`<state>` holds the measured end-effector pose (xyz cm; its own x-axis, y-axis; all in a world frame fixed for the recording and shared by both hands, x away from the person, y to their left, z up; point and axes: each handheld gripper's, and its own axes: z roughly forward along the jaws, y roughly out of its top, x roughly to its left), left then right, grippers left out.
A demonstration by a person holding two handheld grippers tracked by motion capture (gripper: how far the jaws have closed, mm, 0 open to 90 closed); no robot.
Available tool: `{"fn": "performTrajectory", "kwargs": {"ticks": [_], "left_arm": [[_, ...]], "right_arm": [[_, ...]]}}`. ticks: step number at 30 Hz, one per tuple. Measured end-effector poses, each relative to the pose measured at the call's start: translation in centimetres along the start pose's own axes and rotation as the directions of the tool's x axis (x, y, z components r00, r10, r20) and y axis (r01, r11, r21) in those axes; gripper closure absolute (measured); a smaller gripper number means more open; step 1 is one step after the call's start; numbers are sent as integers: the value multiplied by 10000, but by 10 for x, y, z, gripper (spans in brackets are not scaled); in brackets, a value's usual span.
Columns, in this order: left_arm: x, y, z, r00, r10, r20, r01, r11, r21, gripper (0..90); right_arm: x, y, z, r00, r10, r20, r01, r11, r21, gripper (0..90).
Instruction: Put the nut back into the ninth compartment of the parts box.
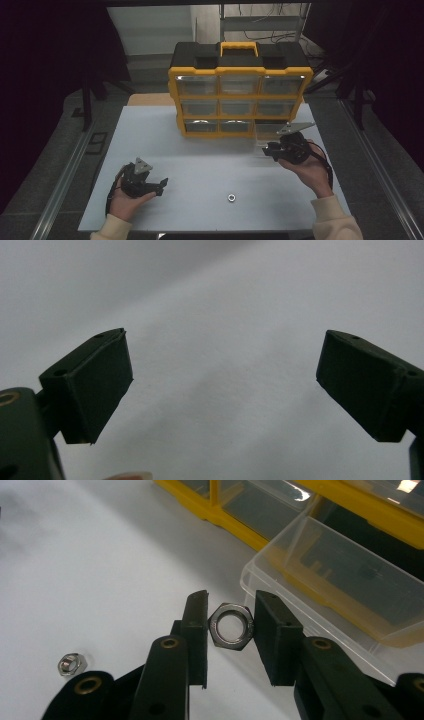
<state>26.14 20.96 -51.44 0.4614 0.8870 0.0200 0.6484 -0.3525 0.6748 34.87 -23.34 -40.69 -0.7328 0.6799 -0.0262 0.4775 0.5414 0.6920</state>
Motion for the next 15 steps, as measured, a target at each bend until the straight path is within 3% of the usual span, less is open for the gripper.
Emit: {"fn": "performTrajectory", "kwargs": {"ticks": [15], "left_arm": [[0, 0, 0, 10000, -25, 7, 25, 10000, 13, 82]], "right_arm": [[-5, 3, 2, 9994, 144, 299, -140, 9998, -117, 682]]}}
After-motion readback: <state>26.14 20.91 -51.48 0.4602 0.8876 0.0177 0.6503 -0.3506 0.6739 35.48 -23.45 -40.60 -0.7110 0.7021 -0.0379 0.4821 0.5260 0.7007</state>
